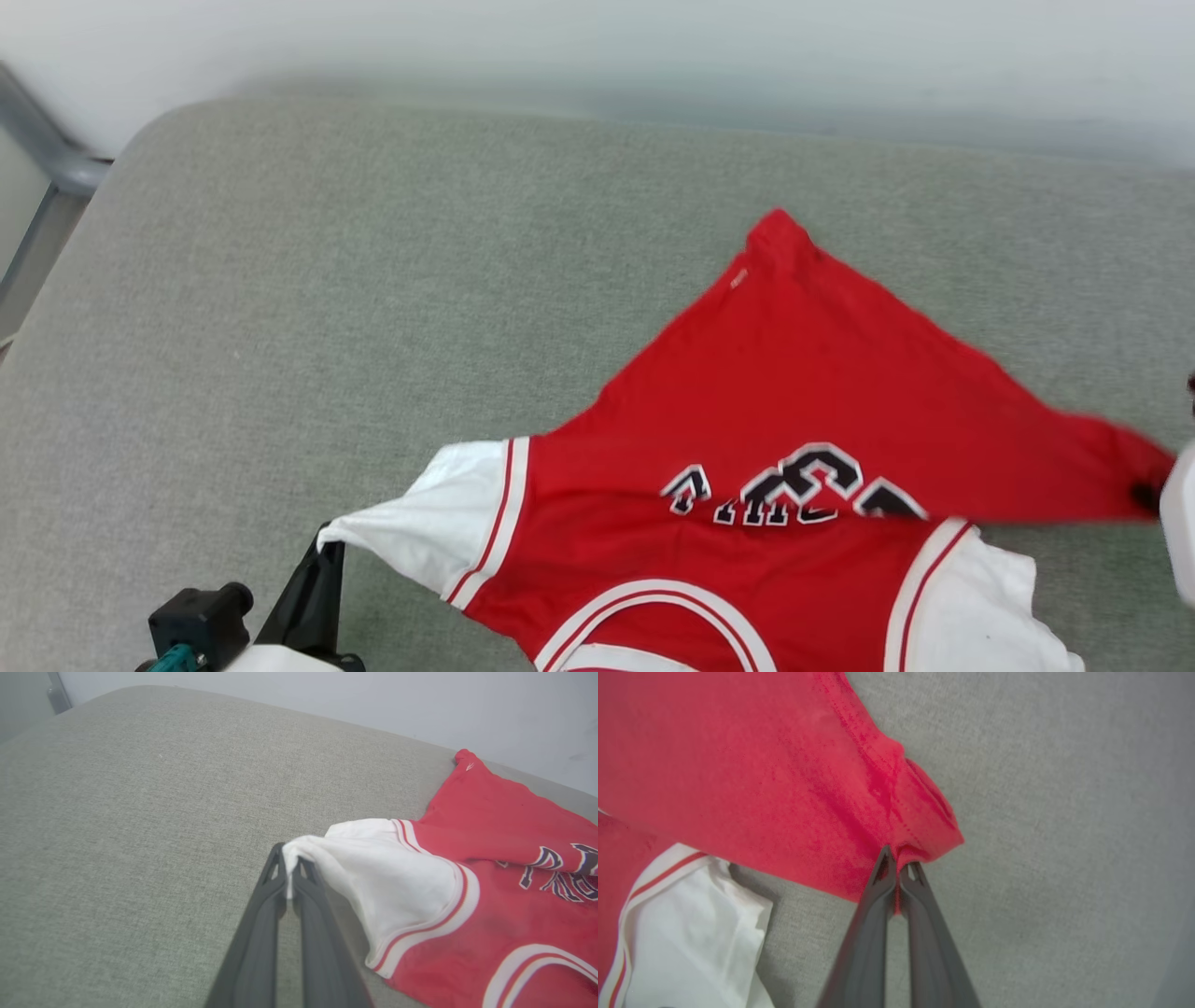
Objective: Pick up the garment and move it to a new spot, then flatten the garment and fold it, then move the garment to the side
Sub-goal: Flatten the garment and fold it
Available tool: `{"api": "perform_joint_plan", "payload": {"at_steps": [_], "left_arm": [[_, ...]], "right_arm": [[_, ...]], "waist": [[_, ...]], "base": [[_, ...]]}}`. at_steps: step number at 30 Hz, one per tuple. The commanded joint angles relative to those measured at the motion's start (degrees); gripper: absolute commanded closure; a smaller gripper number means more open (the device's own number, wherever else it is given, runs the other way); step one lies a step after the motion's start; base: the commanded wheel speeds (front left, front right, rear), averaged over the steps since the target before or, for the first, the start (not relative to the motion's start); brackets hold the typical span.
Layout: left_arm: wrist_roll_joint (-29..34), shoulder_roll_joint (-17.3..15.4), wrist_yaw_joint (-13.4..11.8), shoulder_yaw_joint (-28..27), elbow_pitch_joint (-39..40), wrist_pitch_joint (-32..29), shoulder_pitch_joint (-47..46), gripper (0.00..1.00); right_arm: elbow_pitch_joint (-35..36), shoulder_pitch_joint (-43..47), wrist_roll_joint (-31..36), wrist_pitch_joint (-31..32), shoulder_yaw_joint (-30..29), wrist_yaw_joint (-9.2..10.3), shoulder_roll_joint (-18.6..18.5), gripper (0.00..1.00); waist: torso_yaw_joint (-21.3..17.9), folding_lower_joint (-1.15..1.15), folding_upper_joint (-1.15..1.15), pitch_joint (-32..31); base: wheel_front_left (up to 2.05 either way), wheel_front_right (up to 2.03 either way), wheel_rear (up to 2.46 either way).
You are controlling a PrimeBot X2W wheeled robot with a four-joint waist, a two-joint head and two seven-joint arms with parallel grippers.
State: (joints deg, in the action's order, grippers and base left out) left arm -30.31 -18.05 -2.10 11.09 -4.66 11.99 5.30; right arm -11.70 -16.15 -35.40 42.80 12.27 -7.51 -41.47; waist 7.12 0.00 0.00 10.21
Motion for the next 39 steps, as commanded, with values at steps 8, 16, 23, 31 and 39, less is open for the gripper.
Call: {"api": "perform_joint_plan", "payload": {"at_steps": [8,16,23,31,39], "left_arm": [[-0.3,-1.07,-0.82,0.05,1.39,-0.56,2.39,1.0],[-0.35,-1.42,-1.2,0.2,1.53,-0.54,2.56,1.0],[-0.13,-1.53,-1.35,0.63,1.91,-0.64,2.5,1.0],[0.3,-1.26,-1.17,1.4,2.6,-0.45,0.57,1.0],[0.79,-0.45,0.31,3.1,1.77,-0.12,-3.67,1.0]], "right_arm": [[1.1,19.72,-2.27,0.38,-3.7,0.05,1.15,1.0],[1.65,25.68,-2.24,-2.41,-6.59,0.04,5.47,0.64],[8.32,20.29,-1.86,-7.32,-13.78,0.05,7.29,0.0],[16.15,8.41,1.21,-8.69,-16.87,0.05,8.28,0.0],[15.23,-8.7,4.81,-2.16,-8.31,0.05,8.69,0.0]], "waist": [[-1.69,0.0,0.0,-2.52],[-1.97,0.0,0.0,-2.5],[-1.8,0.0,0.0,-2.83],[-0.28,0.0,0.0,-0.65],[2.68,0.0,0.0,3.56]], "base": [[0.0,0.0,0.0],[0.0,0.0,0.0],[0.0,0.0,0.0],[0.0,0.0,0.0],[0.0,0.0,0.0]]}}
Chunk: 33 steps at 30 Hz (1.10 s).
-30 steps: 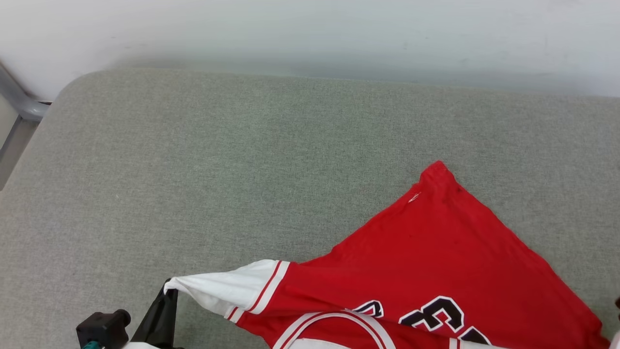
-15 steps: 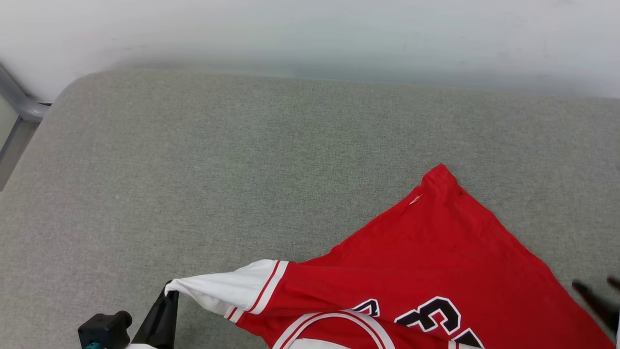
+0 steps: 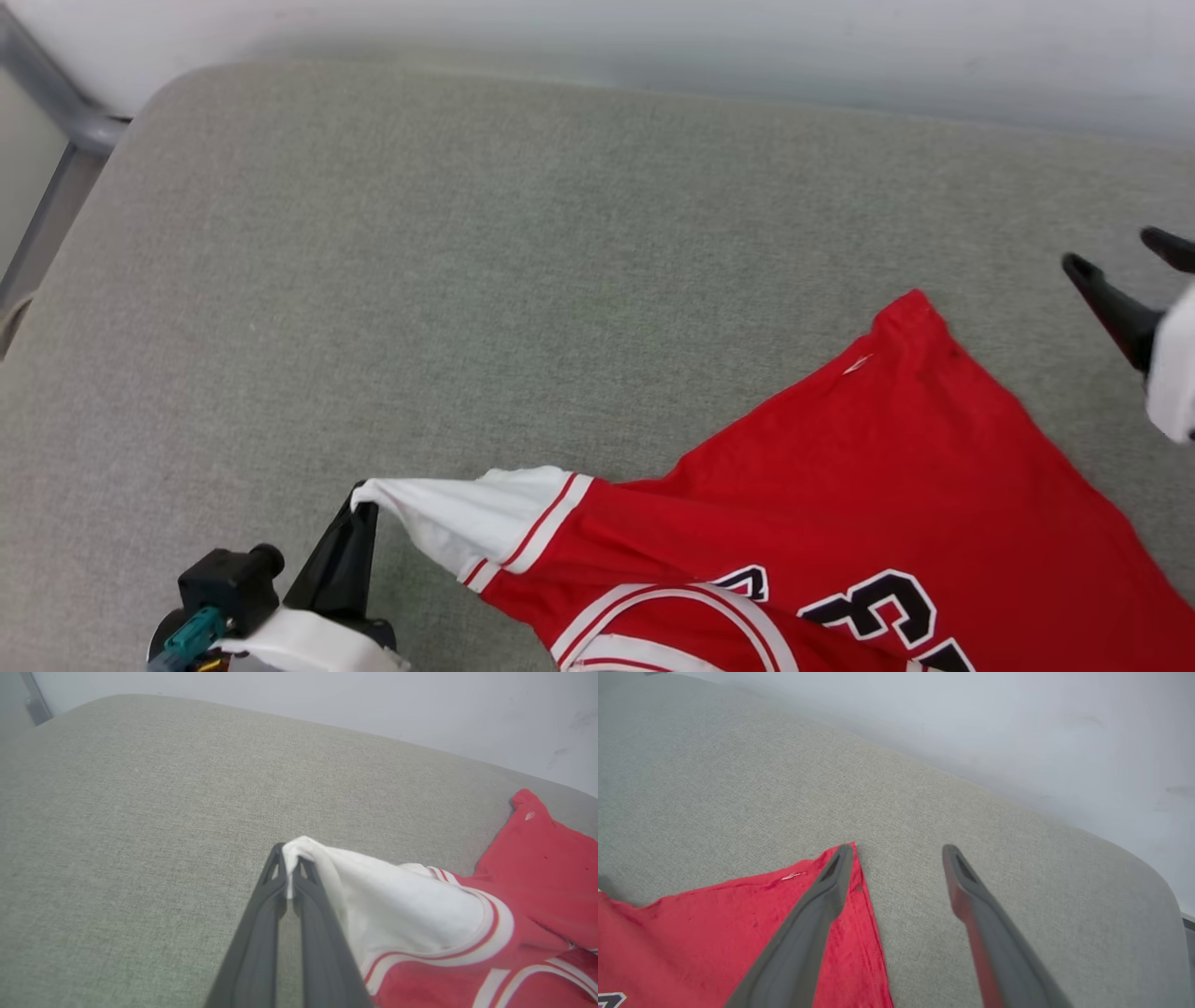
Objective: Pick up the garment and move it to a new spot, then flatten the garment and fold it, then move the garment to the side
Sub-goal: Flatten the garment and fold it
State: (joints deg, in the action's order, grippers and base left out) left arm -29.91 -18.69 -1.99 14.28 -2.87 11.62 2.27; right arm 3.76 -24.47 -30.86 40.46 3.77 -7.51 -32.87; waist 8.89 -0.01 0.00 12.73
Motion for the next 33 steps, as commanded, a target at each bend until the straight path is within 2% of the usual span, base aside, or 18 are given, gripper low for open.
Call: {"api": "perform_joint_plan", "payload": {"at_steps": [1,6,11,20,24,25,28,30,31,33], "left_arm": [[0.51,0.33,0.39,0.12,-0.18,0.32,-1.19,1.0],[0.7,1.12,1.17,1.13,-0.83,1.01,-3.65,1.0],[1.03,2.09,1.81,1.69,-1.28,1.75,-5.51,1.0],[1.41,3.61,2.91,2.38,-1.97,2.75,-8.41,1.0],[1.46,4.03,3.16,2.53,-2.35,3.0,-9.06,1.0],[1.61,4.14,3.37,2.52,-2.63,3.15,-9.4,1.0],[1.82,4.34,3.44,2.49,-2.91,3.23,-9.78,1.0],[1.87,4.34,3.49,2.37,-3.16,3.28,-9.69,1.0],[1.88,4.32,3.47,2.29,-3.29,3.32,-9.58,1.0],[1.91,4.17,3.4,2.19,-3.51,3.32,-9.26,1.0]], "right_arm": [[-1.12,-2.34,0.56,1.43,1.9,0.05,-0.09,0.0],[-7.48,-9.91,1.51,10.14,10.38,0.05,-1.39,0.0],[-13.23,-14.78,1.67,16.1,16.05,0.05,-2.43,0.0],[-21.68,-20.11,2.53,16.71,22.71,0.05,-2.42,0.0],[-24.1,-19.53,2.02,16.83,26.39,0.03,-2.34,0.0],[-25.35,-18.66,1.11,17.48,29.07,0.02,-2.8,0.0],[-27.01,-18.65,0.17,16.87,30.93,0.02,-3.54,0.0],[-27.39,-19.31,-0.46,15.09,31.27,0.03,-3.76,0.86],[-27.63,-19.79,-0.55,14.4,31.55,0.04,-3.87,1.0],[-27.89,-20.9,-0.92,12.06,31.66,0.07,-4.11,1.0]], "waist": [[1.27,0.01,0.0,1.54],[3.09,0.01,0.0,3.72],[4.88,0.01,0.0,6.13],[6.92,0.01,0.0,10.83],[7.21,0.01,0.0,11.61],[7.23,0.01,0.0,11.83],[7.13,0.01,0.0,11.97],[6.97,0.01,0.0,11.79],[6.83,0.01,0.0,11.57],[6.5,0.01,0.0,10.94]], "base": [[0.0,0.0,0.0],[0.0,0.0,0.0],[0.0,0.0,0.0],[0.0,0.0,0.0],[0.0,0.0,0.0],[0.0,0.0,0.0],[0.0,0.0,0.0],[0.0,0.0,0.0],[0.0,0.0,0.0],[0.0,0.0,0.0]]}}
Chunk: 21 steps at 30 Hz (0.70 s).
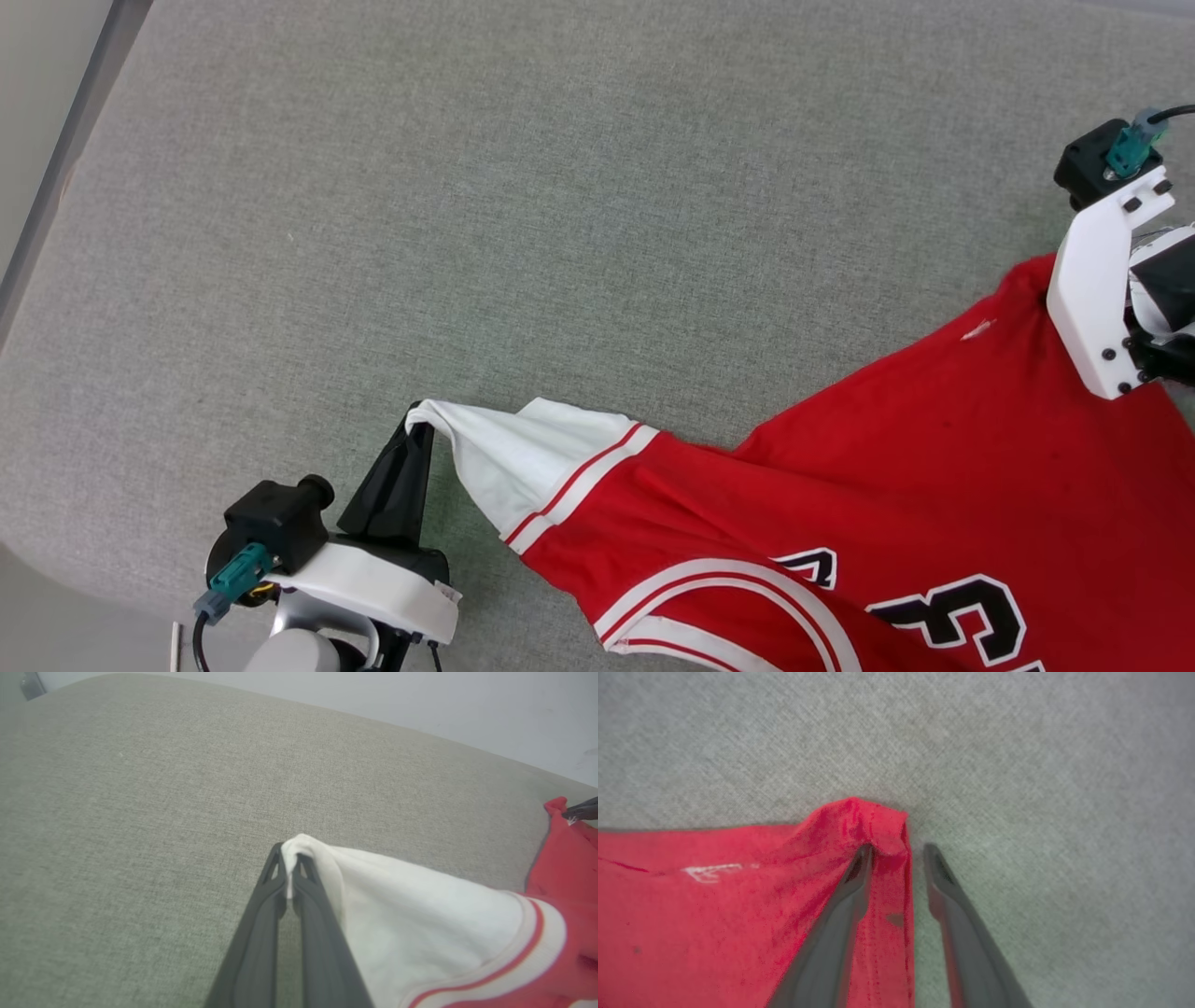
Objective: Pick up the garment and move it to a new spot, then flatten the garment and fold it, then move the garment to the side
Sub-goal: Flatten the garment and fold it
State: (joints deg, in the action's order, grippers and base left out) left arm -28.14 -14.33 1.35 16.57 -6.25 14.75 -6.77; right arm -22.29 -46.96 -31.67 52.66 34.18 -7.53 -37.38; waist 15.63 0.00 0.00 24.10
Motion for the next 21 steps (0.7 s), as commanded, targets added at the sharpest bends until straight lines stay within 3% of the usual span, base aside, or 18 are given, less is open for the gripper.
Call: {"api": "perform_joint_plan", "payload": {"at_steps": [1,14,21], "left_arm": [[0.16,-0.24,-0.02,-0.14,-0.26,0.2,-0.02,1.0],[0.96,-2.67,-1.83,-0.3,1.61,-1.36,3.49,1.0],[2.93,-6.38,-2.79,-0.92,7.02,-3.51,2.61,1.0]], "right_arm": [[-1.98,1.02,-0.44,-1.54,1.17,0.09,0.43,1.0],[-2.42,1.87,-2.75,-23.71,-0.85,0.09,2.41,1.0],[-0.33,5.74,-3.17,-32.65,-5.05,0.09,2.72,1.0]], "waist": [[-0.44,0.0,0.0,-0.89],[-4.35,0.0,0.0,-10.52],[-7.08,0.0,0.0,-15.77]], "base": [[0.0,0.0,0.0],[0.0,0.0,0.0],[0.0,0.0,0.0]]}}
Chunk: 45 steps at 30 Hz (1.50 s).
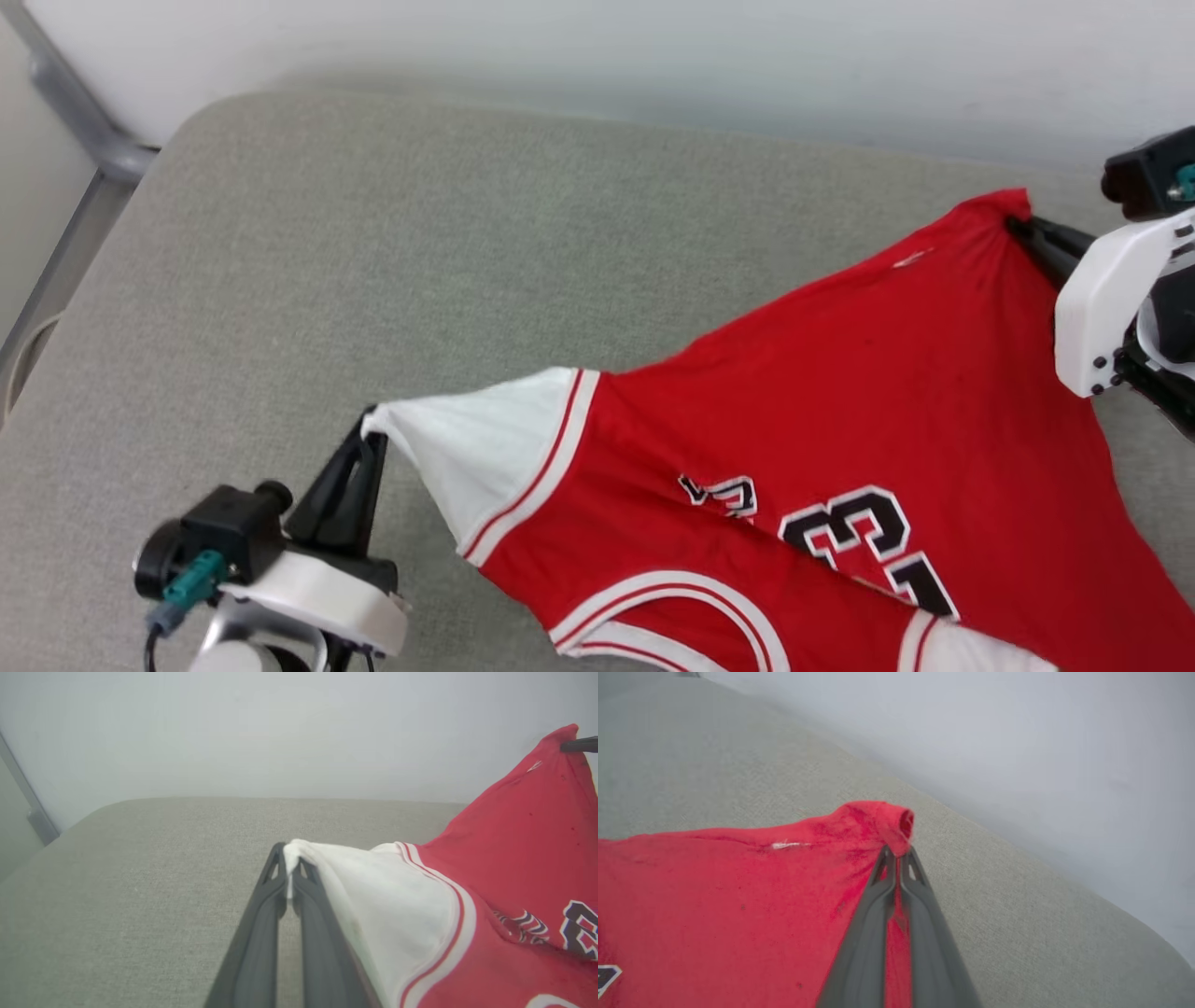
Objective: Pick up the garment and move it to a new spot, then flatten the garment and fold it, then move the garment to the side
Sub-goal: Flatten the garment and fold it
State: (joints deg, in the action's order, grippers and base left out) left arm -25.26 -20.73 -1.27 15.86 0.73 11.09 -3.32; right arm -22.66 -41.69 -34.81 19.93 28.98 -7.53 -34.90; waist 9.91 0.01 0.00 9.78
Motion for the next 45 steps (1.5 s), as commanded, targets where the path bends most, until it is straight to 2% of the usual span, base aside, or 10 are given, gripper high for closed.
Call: {"api": "perform_joint_plan", "payload": {"at_steps": [1,7,16,23,28,36,43,44,45], "left_arm": [[0.35,-0.46,-0.21,-0.42,1.01,-0.2,-1.49,1.0],[0.6,-2.45,0.05,-1.76,6.16,-2.37,-7.58,1.0],[1.06,-3.79,1.79,-2.91,9.81,-5.9,-24.93,1.0],[0.87,-4.52,3.75,-3.66,8.66,-8.25,-39.67,1.0],[0.33,-4.33,5.29,-3.95,5.0,-9.22,-52.89,1.0],[1.11,-5.01,7.66,-2.67,-5.85,-7.7,-77.04,1.0],[1.68,-5.29,8.4,-0.83,-16.81,-5.15,-94.97,1.0],[1.52,-5.01,8.54,-0.17,-20.28,-3.69,-100.34,1.0],[1.43,-4.82,8.58,0.12,-21.2,-3.09,-101.68,1.0]], "right_arm": [[0.47,0.84,0.12,-1.01,-0.85,0.1,0.25,1.0],[4.17,2.64,1.57,-4.48,-7.03,0.09,1.13,1.0],[12.56,0.03,6.16,-4.48,-17.03,0.09,5.2,1.0],[17.36,-5.95,9.78,-2.04,-22.47,0.09,8.2,1.0],[18.37,-14.98,12.48,-0.06,-24.75,0.09,9.78,1.0],[12.73,-35.13,18.41,0.3,-25.55,0.09,12.28,1.0],[2.5,-52.98,22.81,-3.53,-25.43,0.09,13.81,1.0],[-1.86,-58.08,24.04,-6.07,-25.53,0.09,14.7,1.0],[-3.15,-59.39,24.34,-6.75,-25.29,0.09,14.86,1.0]], "waist": [[-1.69,-0.01,0.0,-1.93],[-3.54,-0.01,0.0,-3.86],[-5.64,-0.01,0.0,-2.14],[-6.14,-0.01,0.0,3.29],[-5.89,-0.01,0.0,9.62],[-5.78,-0.01,0.0,20.16],[-5.6,-0.01,0.0,26.06],[-5.63,-0.01,0.0,27.59],[-5.6,-0.01,0.0,28.04]], "base": [[0.0,0.0,0.0],[0.0,0.0,0.0],[0.0,0.0,0.0],[0.0,0.0,0.0],[0.0,0.0,0.0],[0.0,0.0,0.0],[0.0,0.0,0.0],[0.0,0.0,0.0],[0.0,0.0,0.0]]}}
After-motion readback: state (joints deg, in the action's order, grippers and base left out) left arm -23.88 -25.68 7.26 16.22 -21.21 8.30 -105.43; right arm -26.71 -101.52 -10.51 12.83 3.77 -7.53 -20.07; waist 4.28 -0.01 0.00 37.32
